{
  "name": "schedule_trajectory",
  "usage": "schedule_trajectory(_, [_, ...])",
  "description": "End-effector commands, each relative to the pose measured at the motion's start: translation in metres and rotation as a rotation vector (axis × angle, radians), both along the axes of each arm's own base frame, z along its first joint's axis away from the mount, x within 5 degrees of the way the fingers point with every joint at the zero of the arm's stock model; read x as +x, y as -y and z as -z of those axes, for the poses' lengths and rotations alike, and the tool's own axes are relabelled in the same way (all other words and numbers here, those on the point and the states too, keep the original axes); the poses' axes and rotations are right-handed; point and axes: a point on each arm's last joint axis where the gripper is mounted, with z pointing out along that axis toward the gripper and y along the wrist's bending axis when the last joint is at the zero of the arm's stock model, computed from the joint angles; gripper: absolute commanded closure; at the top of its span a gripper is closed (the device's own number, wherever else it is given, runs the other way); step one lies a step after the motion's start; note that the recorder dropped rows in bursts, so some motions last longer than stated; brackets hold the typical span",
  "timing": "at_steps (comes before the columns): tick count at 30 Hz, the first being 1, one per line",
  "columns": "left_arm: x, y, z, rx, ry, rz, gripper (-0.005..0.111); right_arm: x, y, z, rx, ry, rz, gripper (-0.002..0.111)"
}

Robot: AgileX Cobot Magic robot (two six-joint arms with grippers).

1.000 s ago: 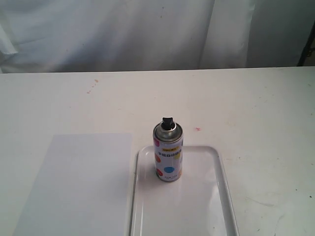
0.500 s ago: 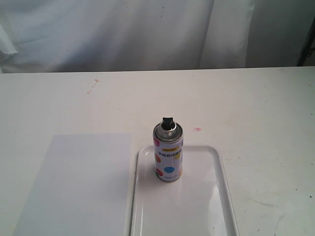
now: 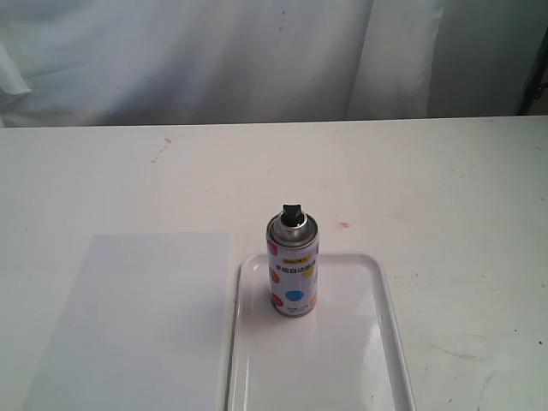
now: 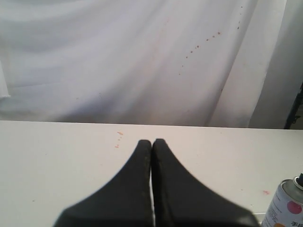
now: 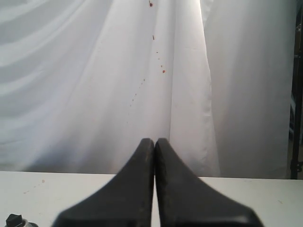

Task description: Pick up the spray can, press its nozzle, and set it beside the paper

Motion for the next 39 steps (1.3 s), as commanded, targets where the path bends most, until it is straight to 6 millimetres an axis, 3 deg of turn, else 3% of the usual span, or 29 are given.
schedule_trajectory(1, [-0.001,0.0,0.001,-0.012,-0.001,0.005,0.107,-0.002,0.0,-0.004,0.009,0.024,-0.003,0.108])
schedule_trajectory(4, [-0.001,0.0,0.001,-0.007,0.0,0.005,0.107,-0.002,0.0,-0.004,0.009,0.024,-0.003,0.108])
schedule_trajectory(7, [0.0,-0.001,0.002,0.16,0.028,0.004,0.107,-0.002,0.0,-0.004,0.036,0.016,-0.007,0.108])
schedule_trajectory(12, [0.0,-0.002,0.006,0.24,0.023,0.002,0.107,-0.002,0.0,-0.004,0.038,0.015,-0.008,0.108])
schedule_trajectory(19, [-0.013,-0.017,0.042,0.176,-0.056,-0.157,0.107,-0.002,0.0,-0.004,0.045,0.014,-0.009,0.108])
schedule_trajectory(27, [-0.022,-0.02,0.086,0.196,-0.071,-0.182,0.107,-0.002,0.0,-0.004,0.045,0.014,-0.009,0.108])
schedule_trajectory(39, [-0.025,-0.022,0.088,0.205,-0.088,-0.231,0.107,-0.002,0.0,-0.004,0.044,0.012,-0.009,0.108])
